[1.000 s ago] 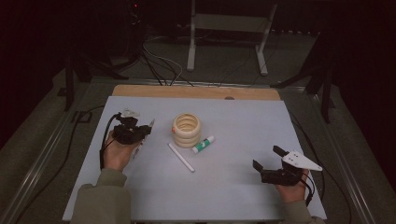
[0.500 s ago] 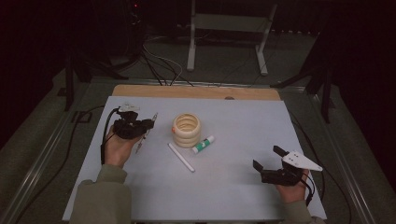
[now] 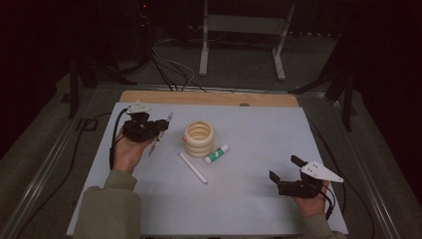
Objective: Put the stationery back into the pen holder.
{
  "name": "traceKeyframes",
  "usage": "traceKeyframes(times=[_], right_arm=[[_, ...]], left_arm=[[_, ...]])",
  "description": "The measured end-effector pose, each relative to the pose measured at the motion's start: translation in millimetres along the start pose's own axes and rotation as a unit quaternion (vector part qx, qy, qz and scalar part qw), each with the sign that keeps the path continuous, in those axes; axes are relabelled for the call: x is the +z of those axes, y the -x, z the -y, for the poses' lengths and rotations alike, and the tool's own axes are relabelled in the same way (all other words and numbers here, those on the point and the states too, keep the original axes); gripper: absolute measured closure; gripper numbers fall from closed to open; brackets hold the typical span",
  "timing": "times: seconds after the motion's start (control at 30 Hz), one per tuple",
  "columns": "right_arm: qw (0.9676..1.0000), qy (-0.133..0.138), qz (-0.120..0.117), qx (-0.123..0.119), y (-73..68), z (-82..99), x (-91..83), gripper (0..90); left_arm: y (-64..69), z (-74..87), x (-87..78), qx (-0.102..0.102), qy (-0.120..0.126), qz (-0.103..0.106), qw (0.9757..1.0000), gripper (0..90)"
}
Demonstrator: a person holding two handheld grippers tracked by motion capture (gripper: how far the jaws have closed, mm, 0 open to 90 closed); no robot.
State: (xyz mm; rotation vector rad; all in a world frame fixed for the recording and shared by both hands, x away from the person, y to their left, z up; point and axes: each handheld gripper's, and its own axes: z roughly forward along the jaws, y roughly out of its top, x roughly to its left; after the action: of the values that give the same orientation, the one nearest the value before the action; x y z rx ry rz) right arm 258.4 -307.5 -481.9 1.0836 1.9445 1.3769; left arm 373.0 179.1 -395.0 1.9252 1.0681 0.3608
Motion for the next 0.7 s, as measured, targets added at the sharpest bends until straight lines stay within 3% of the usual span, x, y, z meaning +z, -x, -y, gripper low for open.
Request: traceKeyframes(times=[0.43,0.7], right_arm=[[1.0,-0.001,-0.001,-0.001,-0.4,0.1,0.7,0.1],[1.0,-0.001,0.0,0.0,0.5,0.2,0.3,0.1]], left_arm=[[6.4,-20.8,8.9,0.017,0.024,0.039,0.9988,81.1],[8.6,-36.0,13.2,0.019,0.039,0.049,0.9979,81.1]])
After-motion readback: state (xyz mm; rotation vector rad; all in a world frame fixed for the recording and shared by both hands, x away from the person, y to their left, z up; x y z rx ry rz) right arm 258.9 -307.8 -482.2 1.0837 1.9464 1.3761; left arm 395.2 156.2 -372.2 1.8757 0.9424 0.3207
